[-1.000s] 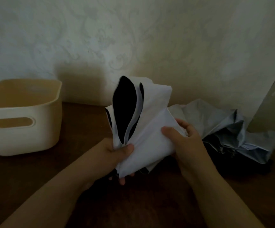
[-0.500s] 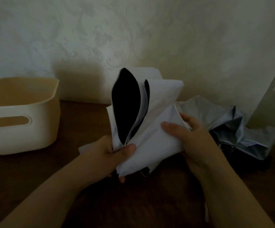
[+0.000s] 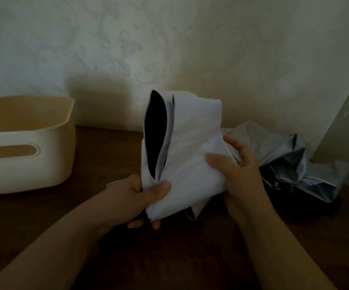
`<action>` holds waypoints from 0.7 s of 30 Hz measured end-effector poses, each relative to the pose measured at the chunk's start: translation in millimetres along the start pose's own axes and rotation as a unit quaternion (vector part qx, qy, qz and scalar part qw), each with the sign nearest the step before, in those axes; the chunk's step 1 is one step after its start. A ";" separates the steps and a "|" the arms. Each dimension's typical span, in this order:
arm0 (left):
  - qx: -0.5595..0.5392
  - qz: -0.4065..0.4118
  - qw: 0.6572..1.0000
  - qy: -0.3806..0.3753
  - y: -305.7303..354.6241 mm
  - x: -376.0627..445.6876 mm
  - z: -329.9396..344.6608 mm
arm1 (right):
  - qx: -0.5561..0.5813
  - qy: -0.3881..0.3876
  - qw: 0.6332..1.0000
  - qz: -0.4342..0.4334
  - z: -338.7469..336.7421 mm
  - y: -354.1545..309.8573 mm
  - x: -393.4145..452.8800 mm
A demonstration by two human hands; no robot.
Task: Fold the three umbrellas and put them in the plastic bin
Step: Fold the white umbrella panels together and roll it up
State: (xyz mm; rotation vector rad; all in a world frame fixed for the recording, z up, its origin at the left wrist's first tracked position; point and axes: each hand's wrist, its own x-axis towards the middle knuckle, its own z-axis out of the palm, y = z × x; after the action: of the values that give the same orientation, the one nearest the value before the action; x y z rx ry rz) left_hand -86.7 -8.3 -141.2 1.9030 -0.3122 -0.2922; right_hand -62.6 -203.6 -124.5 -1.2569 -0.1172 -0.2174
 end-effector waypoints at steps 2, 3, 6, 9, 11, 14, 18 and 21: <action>0.023 0.002 0.999 0.038 -1.3 1.9 1.7 | -0.015 -0.002 0.999 0.044 -4.4 0.6 4.3; 0.044 0.006 0.997 0.058 -2.0 2.8 3.4 | -0.024 -0.003 0.997 0.069 -6.8 -0.5 6.1; 0.131 0.046 0.982 0.127 -7.0 5.6 9.3 | -0.068 -0.006 0.992 0.111 -12.1 -1.4 9.4; 0.180 0.083 0.965 0.171 -7.5 5.6 14.4 | -0.098 0.041 0.993 0.052 -9.8 2.0 7.2; 0.168 0.101 0.967 0.165 -8.2 7.1 13.6 | -0.094 0.069 0.993 0.006 -5.7 3.1 4.7; 0.119 0.076 0.986 0.088 -4.6 8.0 7.0 | -0.067 0.099 0.992 -0.028 -0.3 3.0 2.0; 0.046 0.006 0.999 -0.008 -5.9 7.5 -0.8 | -0.057 0.082 0.994 -0.048 2.0 2.1 -1.0; -0.048 -0.029 0.998 -0.034 -8.6 5.7 -1.4 | -0.057 0.050 0.995 -0.065 2.5 -0.3 -4.0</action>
State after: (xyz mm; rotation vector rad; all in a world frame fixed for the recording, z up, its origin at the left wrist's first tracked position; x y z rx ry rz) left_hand -80.1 -6.1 -149.1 1.8124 -0.2842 -0.4032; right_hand -66.5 -200.9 -124.3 -1.3510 -0.1001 -0.4036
